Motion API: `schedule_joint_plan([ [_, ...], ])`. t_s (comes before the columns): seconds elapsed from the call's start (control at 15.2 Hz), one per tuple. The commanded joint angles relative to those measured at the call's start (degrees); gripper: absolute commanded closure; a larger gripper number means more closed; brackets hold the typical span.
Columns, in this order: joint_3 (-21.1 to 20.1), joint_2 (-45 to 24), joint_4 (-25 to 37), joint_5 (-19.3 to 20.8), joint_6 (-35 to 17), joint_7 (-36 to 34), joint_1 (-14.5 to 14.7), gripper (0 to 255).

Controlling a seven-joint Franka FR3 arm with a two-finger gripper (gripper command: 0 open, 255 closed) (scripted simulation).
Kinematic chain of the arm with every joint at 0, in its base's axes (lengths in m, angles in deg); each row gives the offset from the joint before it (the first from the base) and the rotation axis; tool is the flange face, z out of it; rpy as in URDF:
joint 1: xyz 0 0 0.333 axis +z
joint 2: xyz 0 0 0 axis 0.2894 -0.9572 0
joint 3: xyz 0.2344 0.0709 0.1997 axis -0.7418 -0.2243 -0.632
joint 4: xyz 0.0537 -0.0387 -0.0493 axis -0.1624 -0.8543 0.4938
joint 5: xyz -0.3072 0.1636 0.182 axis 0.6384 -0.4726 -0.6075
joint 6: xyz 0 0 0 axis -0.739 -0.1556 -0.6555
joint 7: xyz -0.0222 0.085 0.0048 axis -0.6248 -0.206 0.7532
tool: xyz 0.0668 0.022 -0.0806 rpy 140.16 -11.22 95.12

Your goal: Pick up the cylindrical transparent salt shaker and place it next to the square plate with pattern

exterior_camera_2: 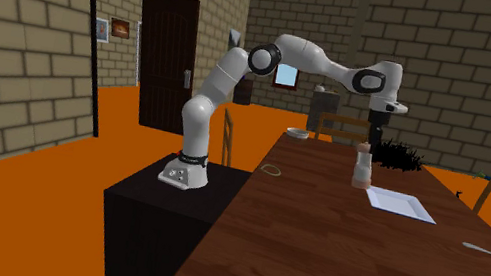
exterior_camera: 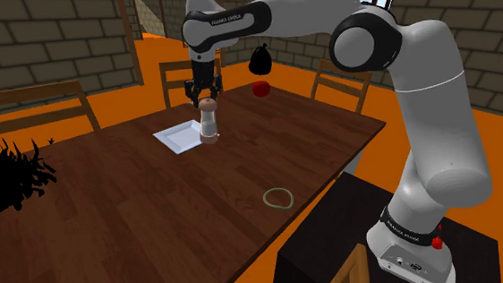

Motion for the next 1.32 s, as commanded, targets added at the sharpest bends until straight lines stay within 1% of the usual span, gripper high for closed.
schedule_joint_plan([
  [0.0, -0.01, 0.09, -1.75, -0.03, -1.71, 0.09, 0.02, 255],
  [0.4, -0.09, -0.59, -5.14, -0.17, -5.76, 0.2, 0.11, 255],
  [0.86, -0.09, -0.59, -5.14, -0.16, -5.76, 0.2, 0.11, 255],
  [0.92, -0.09, -0.59, -5.13, -0.16, -5.75, 0.2, 0.1, 0],
  [1.25, -0.09, -0.59, -5.13, -0.16, -5.75, 0.2, 0.1, 0],
])
